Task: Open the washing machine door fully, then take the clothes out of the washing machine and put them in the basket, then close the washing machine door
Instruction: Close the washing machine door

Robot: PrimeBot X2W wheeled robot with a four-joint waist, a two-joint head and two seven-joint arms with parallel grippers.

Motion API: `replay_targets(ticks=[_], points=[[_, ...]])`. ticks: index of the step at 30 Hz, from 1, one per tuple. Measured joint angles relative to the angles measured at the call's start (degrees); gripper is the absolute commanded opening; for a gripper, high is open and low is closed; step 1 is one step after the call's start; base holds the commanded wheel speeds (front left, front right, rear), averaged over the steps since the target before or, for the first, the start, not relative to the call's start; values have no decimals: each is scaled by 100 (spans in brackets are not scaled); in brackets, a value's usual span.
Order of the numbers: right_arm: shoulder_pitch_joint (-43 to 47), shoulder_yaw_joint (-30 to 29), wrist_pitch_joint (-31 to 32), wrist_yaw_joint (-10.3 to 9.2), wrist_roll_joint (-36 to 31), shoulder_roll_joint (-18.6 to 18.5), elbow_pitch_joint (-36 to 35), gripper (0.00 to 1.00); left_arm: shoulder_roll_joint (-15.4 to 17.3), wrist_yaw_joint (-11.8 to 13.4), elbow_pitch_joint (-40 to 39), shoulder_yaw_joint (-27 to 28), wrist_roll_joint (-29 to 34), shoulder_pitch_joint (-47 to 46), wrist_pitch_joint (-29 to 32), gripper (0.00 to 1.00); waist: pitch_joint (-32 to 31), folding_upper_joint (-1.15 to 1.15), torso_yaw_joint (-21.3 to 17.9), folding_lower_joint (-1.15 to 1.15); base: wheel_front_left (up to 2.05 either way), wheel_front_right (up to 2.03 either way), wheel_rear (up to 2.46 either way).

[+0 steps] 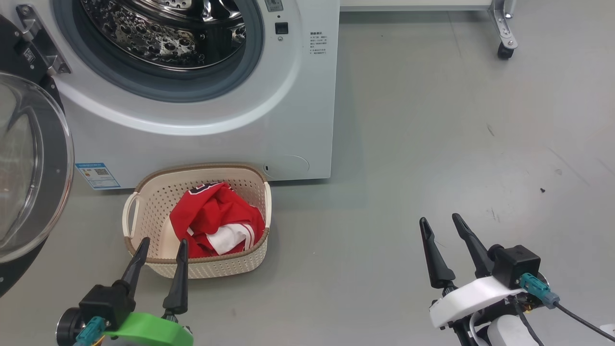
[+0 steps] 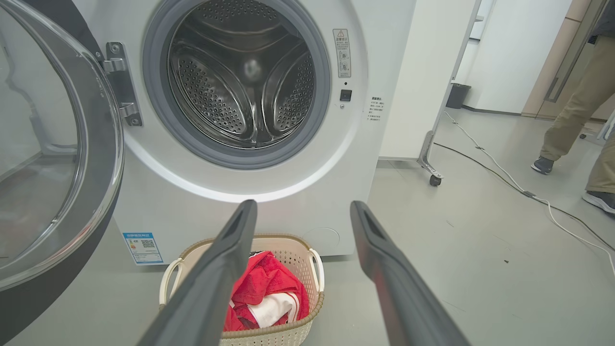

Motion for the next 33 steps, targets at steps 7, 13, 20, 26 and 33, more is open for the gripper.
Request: replay_targets(ticks=[7,13,20,26,33], points=[[0,-7,0,0,0,0,0,100,0,1,-1,1,0,0,1,100,10,0,-3,0,0,0,0],[0,-5,0,0,0,0,0,100,0,1,-2,2,0,0,1,100,17,0,-6,0,0,0,0],[0,-3,0,0,1,0,0,100,0,1,-2,2,0,0,1,100,24,0,-10,0,0,0,0],[-1,-3,0,0,1,1,0,100,0,1,-4,2,0,0,1,100,35,0,-18,0,0,0,0],[-1,-85,0,0,1,-4,-20,100,-1,1,-2,-92,0,-1,1,100,40,0,17,0,0,0,0]])
